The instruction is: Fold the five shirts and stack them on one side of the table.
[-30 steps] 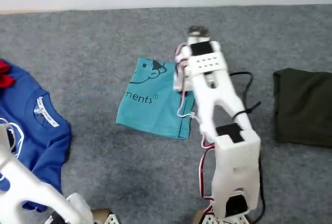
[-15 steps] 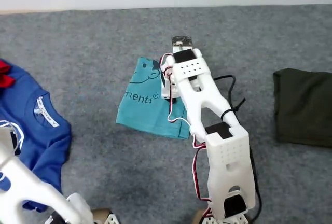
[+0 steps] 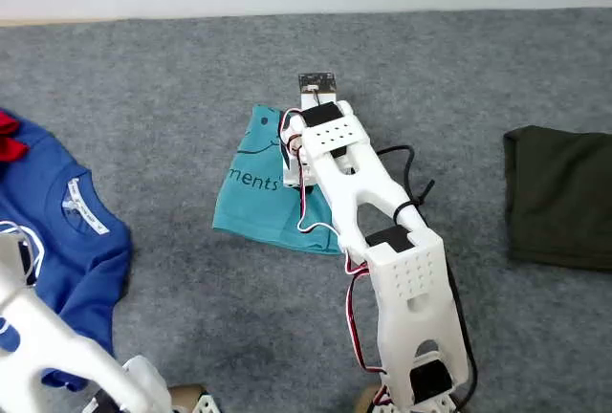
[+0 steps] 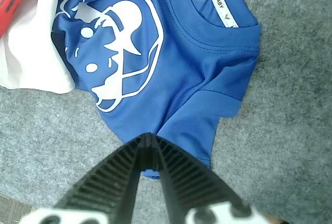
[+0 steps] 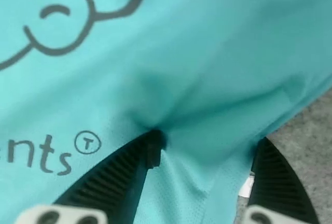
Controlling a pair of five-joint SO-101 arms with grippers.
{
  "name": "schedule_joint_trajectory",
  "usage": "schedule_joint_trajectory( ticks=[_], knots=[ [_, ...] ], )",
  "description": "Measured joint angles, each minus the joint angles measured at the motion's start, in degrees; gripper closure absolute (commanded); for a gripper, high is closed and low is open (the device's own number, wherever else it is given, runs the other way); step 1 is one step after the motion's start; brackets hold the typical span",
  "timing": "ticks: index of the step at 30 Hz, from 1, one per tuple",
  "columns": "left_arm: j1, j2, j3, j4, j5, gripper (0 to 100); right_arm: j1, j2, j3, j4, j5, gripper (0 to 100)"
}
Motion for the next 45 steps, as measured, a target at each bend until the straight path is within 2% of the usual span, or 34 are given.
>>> schedule_joint_trajectory(
  ticks=[8,10,15,16,22,28,35,45],
  knots=[
    [0.0,0.0,0.0,0.0,0.0,100,0.35,0.35,-0.88,3.96,-0.09,70.1],
    [0.0,0.0,0.0,0.0,0.0,100,0.35,0.53,-0.97,4.13,-0.09,75.3],
    [0.0,0.0,0.0,0.0,0.0,100,0.44,0.88,-0.97,4.22,-0.09,98.0],
    [0.0,0.0,0.0,0.0,0.0,100,0.44,0.88,-0.97,4.22,-0.09,99.4],
    [0.0,0.0,0.0,0.0,0.0,100,0.88,0.7,-0.97,4.31,0.26,98.8],
    [0.0,0.0,0.0,0.0,0.0,100,4.66,0.97,-3.08,4.57,1.23,98.8],
    [0.0,0.0,0.0,0.0,0.0,100,11.16,-1.49,-8.35,7.56,10.46,98.8],
    [0.0,0.0,0.0,0.0,0.0,100,18.29,-6.42,-15.38,20.31,21.54,98.8]
  ],
)
